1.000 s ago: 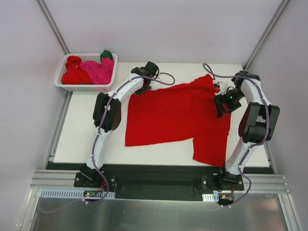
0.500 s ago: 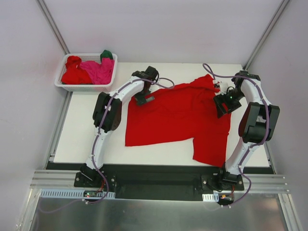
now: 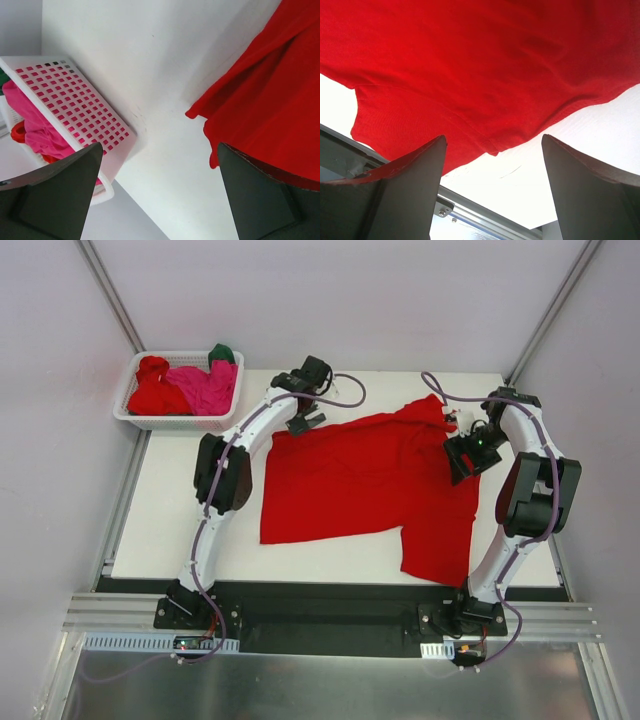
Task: Fold and stack the t-shirts
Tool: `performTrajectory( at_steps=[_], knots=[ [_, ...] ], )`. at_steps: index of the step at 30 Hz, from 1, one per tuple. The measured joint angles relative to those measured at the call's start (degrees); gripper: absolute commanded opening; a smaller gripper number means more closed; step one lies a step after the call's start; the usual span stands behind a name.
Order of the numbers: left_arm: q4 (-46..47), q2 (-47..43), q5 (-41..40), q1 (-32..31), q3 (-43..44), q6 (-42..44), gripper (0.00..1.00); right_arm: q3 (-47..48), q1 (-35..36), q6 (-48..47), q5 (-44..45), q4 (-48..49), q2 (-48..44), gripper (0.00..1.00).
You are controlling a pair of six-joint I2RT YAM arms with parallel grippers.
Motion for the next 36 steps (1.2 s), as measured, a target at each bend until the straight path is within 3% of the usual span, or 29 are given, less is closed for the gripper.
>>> performTrajectory(
  at_steps=[13,23,29,36],
  knots=[
    [0.42,2.60,1.53,0.00,-9.88,-0.61,0.99,0.00,0.00,0.00,-0.02,-0.02,-0.02,0.80],
    [0.39,2.16,1.42,-0.02,-9.55,-1.16,0.99,-0.24,0.00,0.02,-0.02,-0.02,-0.02,0.80],
    [0.44,2.19,1.31,-0.02,-3.30,-1.49,0.90,-0.55,0.02,0.04,-0.02,-0.02,-0.04,0.81],
    [-0.33,2.19,3.89,-0.02,-3.10,-2.51,0.64,-0.85,0.22,0.07,0.00,-0.02,-0.09,0.80]
  ],
)
